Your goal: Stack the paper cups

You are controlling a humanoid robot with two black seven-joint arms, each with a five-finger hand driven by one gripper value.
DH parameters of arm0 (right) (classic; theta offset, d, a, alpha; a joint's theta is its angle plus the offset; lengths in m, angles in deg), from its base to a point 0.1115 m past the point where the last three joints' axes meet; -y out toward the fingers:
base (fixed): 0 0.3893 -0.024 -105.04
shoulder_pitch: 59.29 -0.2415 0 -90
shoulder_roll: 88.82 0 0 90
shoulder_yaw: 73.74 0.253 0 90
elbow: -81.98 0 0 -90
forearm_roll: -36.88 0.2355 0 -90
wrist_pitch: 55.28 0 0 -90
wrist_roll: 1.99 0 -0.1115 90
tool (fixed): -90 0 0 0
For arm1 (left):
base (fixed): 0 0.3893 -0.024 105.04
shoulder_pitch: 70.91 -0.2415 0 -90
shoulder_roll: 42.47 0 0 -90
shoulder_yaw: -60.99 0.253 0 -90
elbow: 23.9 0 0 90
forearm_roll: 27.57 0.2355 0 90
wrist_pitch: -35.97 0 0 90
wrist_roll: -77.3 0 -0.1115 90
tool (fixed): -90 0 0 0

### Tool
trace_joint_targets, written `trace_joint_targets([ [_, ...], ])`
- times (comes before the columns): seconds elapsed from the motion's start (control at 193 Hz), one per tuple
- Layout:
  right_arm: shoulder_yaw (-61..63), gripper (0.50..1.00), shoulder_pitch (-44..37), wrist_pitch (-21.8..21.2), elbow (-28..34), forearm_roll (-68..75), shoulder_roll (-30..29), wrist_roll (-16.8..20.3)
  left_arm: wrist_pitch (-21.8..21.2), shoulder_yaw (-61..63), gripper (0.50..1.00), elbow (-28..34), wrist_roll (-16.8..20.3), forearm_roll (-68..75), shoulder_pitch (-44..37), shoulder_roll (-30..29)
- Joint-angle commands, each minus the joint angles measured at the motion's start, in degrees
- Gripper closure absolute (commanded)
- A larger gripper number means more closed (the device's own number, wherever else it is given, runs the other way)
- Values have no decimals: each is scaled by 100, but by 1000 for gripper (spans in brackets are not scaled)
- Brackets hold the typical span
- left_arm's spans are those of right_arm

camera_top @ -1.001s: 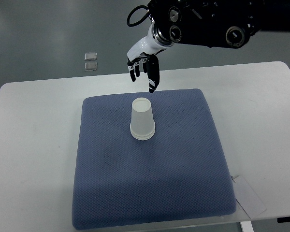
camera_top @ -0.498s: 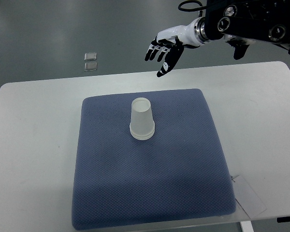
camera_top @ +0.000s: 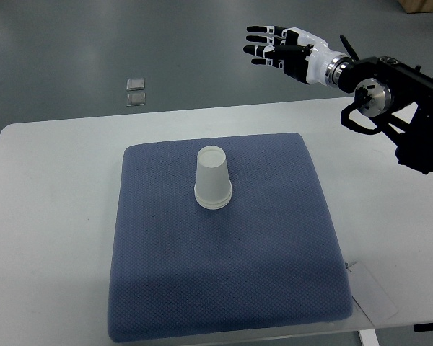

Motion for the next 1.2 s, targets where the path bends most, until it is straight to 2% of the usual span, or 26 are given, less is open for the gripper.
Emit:
trace_joint_targets([
  [0.0,528,671,344,-21,-172,359,-160,-99,0,-9,500,0,2,0,-1,0],
  [0.171,1073,671,792,-30,-181,798,-231,-573,0,0,500,0,2,0,-1,0],
  [0.342,1346,670,1241,-39,-207,1299,-477,-784,0,-9,500,0,2,0,-1,0],
  [0.602,2023,666,1716,-56,-260,1458,-696,-872,0,0,500,0,2,0,7,0],
  [0.835,2049,660,1716,-249,-374,1458,-714,-908,0,0,500,0,2,0,7,0],
  [1.193,2032,630,1716,-267,-409,1449,-705,-908,0,0,500,0,2,0,-1,0],
])
